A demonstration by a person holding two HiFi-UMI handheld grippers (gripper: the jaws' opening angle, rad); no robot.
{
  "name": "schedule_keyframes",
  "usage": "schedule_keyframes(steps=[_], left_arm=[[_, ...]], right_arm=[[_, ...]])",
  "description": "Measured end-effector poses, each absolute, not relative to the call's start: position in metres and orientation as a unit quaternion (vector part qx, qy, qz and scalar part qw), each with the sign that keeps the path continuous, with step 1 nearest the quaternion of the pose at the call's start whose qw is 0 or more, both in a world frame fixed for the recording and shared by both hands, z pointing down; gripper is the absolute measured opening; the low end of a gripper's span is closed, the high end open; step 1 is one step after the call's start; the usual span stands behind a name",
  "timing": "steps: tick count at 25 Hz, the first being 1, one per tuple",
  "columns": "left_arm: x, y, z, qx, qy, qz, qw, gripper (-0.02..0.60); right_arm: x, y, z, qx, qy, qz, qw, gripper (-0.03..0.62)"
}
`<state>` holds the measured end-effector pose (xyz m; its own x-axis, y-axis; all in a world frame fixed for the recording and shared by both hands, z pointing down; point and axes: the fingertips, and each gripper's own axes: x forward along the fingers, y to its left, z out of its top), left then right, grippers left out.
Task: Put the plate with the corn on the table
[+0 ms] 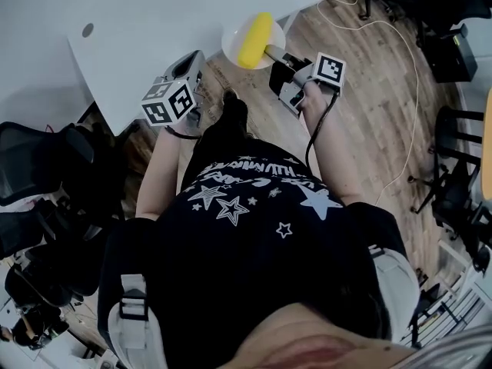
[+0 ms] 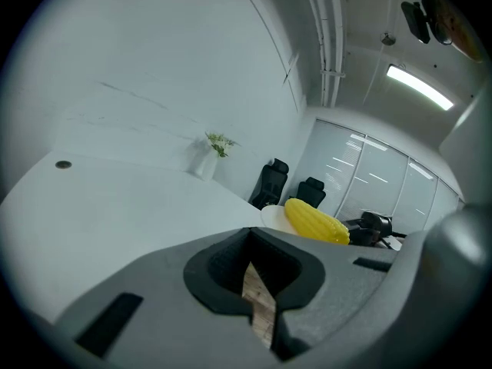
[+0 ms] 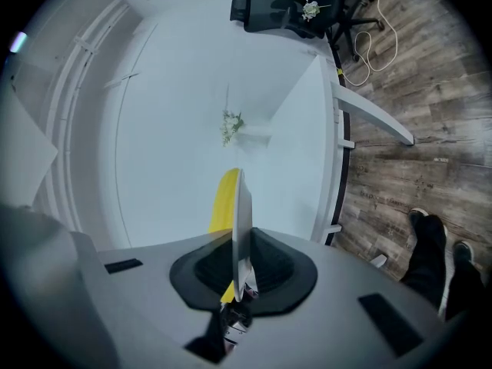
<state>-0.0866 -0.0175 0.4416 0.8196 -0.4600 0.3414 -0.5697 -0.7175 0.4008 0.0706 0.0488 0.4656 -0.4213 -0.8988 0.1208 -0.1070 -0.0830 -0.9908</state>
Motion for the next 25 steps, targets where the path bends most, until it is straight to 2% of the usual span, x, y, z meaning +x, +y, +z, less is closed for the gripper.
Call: schedule_keyframes(steps=[7, 25], left_arm=[[-0.045, -0.066, 0.452, 0.925, -0.260, 0.121, 0.249, 0.006], [0.040, -0.281, 0.468, 0.921, -0.250, 0.099, 0.283, 0.006]], right_arm=[[0.108, 0.009, 0.472, -0.444, 0.583, -0.593, 0.335, 0.026], [0.186, -0.188, 0.485, -0.466, 0.579, -0.582, 0.330, 0.026]])
